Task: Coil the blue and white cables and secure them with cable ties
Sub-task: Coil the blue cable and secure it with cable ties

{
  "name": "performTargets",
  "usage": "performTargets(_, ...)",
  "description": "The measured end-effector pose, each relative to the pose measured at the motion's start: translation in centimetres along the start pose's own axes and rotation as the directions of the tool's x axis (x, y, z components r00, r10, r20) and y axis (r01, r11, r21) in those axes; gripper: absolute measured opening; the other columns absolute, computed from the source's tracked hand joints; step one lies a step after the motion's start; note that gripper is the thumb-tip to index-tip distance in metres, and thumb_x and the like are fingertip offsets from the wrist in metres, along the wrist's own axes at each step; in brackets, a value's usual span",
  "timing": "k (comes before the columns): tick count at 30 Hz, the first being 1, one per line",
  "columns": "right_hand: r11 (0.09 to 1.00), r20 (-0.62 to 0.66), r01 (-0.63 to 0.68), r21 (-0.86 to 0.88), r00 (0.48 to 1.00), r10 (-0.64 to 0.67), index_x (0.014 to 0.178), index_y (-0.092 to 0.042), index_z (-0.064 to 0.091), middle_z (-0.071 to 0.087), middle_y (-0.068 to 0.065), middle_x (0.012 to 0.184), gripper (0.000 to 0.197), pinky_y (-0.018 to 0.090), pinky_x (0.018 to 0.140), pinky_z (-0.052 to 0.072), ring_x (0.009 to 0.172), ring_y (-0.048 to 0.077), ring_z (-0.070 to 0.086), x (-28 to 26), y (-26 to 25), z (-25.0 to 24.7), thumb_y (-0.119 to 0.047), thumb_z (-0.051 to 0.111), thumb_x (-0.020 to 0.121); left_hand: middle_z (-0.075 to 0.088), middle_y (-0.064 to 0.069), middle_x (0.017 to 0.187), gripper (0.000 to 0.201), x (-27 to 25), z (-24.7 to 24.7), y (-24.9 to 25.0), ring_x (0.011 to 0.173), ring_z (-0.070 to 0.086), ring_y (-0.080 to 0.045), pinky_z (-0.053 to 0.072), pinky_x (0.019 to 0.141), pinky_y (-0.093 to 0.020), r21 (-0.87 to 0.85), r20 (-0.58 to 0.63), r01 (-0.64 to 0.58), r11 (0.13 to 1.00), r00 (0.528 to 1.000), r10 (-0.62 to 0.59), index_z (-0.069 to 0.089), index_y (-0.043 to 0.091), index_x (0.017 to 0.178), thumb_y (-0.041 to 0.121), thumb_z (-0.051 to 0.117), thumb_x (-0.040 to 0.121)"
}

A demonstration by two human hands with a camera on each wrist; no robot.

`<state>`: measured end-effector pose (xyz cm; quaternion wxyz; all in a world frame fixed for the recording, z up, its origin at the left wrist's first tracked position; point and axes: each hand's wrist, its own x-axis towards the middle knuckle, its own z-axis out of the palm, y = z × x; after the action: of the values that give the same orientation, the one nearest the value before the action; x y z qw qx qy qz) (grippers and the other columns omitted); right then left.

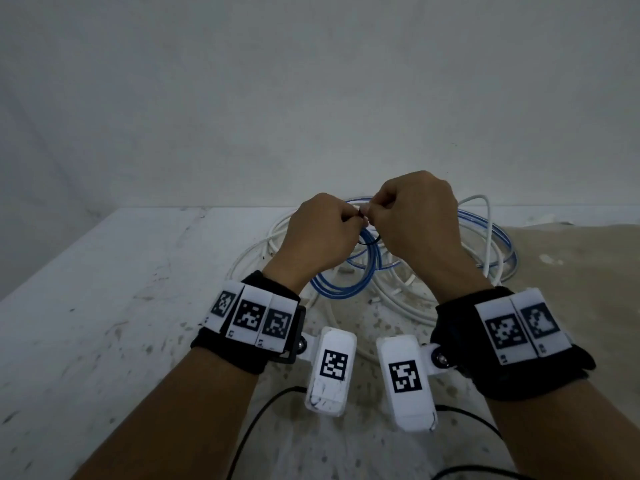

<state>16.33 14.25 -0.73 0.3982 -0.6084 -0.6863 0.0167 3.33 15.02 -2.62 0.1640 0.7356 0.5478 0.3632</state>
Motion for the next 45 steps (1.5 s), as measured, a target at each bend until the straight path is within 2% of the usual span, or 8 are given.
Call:
performTargets(8,0.943,0.044,-0.164,0.29,0.986,0.158,0.071,-0.017,0.072,0.07,0.002,0.069,0.029,0.04,0.073,0.057,0.07,0.018,0.067,0.2,0.6,0.2,-0.042,0.07,0.085,0.064,-0.013,0.06,0.023,0.1,-0.4,0.5,0.053,0.049,-0.015,0.045,0.061,-0.037,-0.216,0.007,0.007,0.976,1.0,-0.006,0.079,0.016,0.079,0.018,0.059,0.091)
performTargets(13,0.703,0.371,-0.484,0.522,0.87,0.324,0.086,-0.008,0.073,0.071,0.004,0.082,0.015,0.026,0.061,0.046,0.07,0.012,0.058,0.2,0.3,-2.1,-0.023,0.07,0.087,0.071,-0.023,0.091,0.019,0.2,-0.8,0.7,0.089,0.066,-0.038,0.05,0.09,-0.053,-0.28,0.069,0.024,0.96,0.998,-0.005,0.08,0.018,0.09,0.021,0.061,0.09)
performTargets(18,0.408,0.55,-0.66,0.631,0.751,0.366,0.076,-0.011,0.065,0.065,0.005,0.073,0.012,0.033,0.07,0.048,0.077,0.021,0.059,0.1,-0.3,-3.1,-0.013,0.063,0.087,0.072,-0.021,0.09,0.023,-0.6,-1.5,1.6,0.094,0.064,-0.04,0.049,0.091,-0.053,-0.269,0.11,-0.016,0.963,0.993,0.047,0.079,0.015,0.088,0.019,0.057,0.092)
performTargets(25,0.611,0.417,-0.499,0.614,0.863,0.286,0.08,-0.005,0.058,0.06,0.005,0.07,0.021,0.025,0.049,0.052,0.06,0.016,0.058,0.1,-2.7,-5.4,-0.011,0.05,0.099,0.07,-0.025,0.093,0.024,-2.3,-3.7,4.1,0.088,0.063,-0.043,0.051,0.086,-0.054,-0.259,0.107,-0.054,0.964,0.991,0.084,0.079,0.015,0.088,0.024,0.057,0.089)
performTargets(29,0.643,0.308,-0.442,0.626,0.897,0.317,0.08,0.0,0.057,0.061,0.008,0.068,0.025,0.024,0.045,0.055,0.06,0.018,0.059,0.1,-3.5,-6.4,-0.012,0.047,0.101,0.066,-0.032,0.091,0.027,-3.6,-4.3,5.9,0.075,0.052,-0.019,0.038,0.071,-0.035,-0.287,0.126,-0.026,0.957,0.99,0.065,0.079,0.018,0.087,0.031,0.056,0.082)
performTargets(34,0.546,0.418,-0.467,0.695,0.881,0.222,0.082,-0.005,0.063,0.064,0.005,0.064,0.023,0.031,0.061,0.054,0.062,0.019,0.062,-1.1,-3.5,-7.9,-0.023,0.061,0.096,0.052,-0.008,0.055,0.022,-4.4,-5.7,7.3,0.045,0.036,-0.011,0.029,0.046,-0.019,-0.367,0.099,0.156,0.917,0.987,-0.128,0.076,0.007,0.081,0.009,0.056,0.092)
performTargets(38,0.601,0.414,-0.387,0.7,0.905,0.1,0.08,-0.005,0.064,0.066,0.007,0.073,0.015,0.028,0.062,0.052,0.064,0.016,0.06,-2.0,-3.9,-9.3,-0.012,0.064,0.093,0.042,-0.003,0.053,0.027,-4.8,-6.7,8.4,0.047,0.025,-0.014,0.017,0.046,-0.025,-0.409,0.116,0.23,0.883,0.973,-0.2,0.067,0.005,0.067,0.005,0.055,0.091)
performTargets(45,0.736,0.272,-0.229,0.638,0.96,0.063,0.078,-0.007,0.06,0.066,0.005,0.075,0.02,0.034,0.071,0.055,0.067,0.016,0.062,-2.3,-5.0,-10.8,-0.014,0.059,0.096,0.035,-0.006,0.061,0.023,-5.6,-7.7,10.0,0.048,0.021,-0.014,0.016,0.043,-0.022,-0.462,0.082,0.213,0.861,0.977,-0.198,0.067,-0.017,0.095,0.002,0.053,0.091)
